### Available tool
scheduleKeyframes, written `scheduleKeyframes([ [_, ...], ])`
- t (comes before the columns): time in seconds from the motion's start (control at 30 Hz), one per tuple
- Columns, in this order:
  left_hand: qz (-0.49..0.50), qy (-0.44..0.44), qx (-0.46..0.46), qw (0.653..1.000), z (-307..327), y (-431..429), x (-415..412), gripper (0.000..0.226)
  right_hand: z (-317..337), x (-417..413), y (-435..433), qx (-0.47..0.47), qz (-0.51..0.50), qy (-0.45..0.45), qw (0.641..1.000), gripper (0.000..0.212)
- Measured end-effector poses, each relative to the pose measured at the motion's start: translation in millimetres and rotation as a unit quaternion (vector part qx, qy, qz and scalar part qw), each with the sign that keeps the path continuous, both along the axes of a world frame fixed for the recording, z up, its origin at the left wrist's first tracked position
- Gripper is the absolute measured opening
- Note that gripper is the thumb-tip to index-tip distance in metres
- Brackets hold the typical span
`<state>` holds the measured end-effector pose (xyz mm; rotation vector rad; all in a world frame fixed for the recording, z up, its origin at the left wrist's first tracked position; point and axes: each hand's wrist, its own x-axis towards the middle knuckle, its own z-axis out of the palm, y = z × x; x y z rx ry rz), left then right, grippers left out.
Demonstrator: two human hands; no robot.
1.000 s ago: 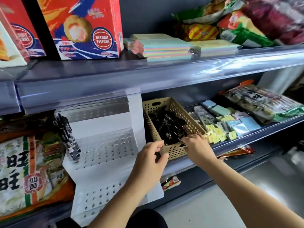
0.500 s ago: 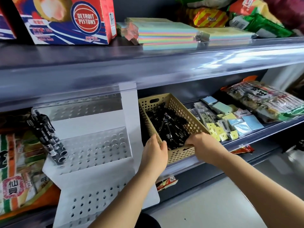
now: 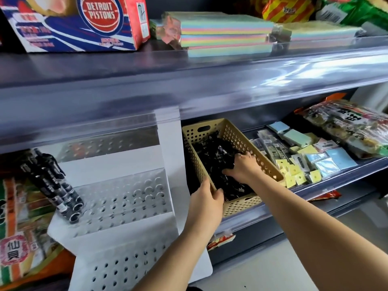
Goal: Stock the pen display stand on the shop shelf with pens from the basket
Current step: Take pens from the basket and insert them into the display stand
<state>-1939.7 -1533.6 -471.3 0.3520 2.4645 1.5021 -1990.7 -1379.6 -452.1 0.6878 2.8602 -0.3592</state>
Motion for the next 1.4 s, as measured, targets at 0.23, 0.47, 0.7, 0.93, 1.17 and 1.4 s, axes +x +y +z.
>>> scheduleKeyframes([
  [0.23, 0.015, 0.015, 0.014, 1.0, -6, -1, -1, 0.038, -10, -16, -11, 0.004, -0.058, -0.009, 0.998, 0.072],
  [0.47, 0.011, 0.0, 0.028, 1.0, -9, -2, -4, 0.041, -19, -22, -11, -0.05, -0.069, -0.027, 0.996, 0.052],
  [0.7, 0.009, -0.003, 0.033, 0.999, -5, -2, -5, 0.032, -3, -12, -2, -0.212, -0.1, 0.018, 0.972, 0.042],
  [0.93, -0.011, 0.009, 0.028, 1.0, -5, -2, -4, 0.033, 25, 15, -4, -0.351, -0.086, 0.033, 0.932, 0.012],
  [1.17, 0.009, 0.095, 0.01, 0.995, 13, -5, 9, 0.052, 48, 54, -2, -0.468, -0.121, 0.106, 0.869, 0.011],
  [1.4, 0.017, -0.206, 0.244, 0.947, 56, 6, 25, 0.036, 68, 103, -27, -0.535, -0.097, 0.144, 0.827, 0.016],
])
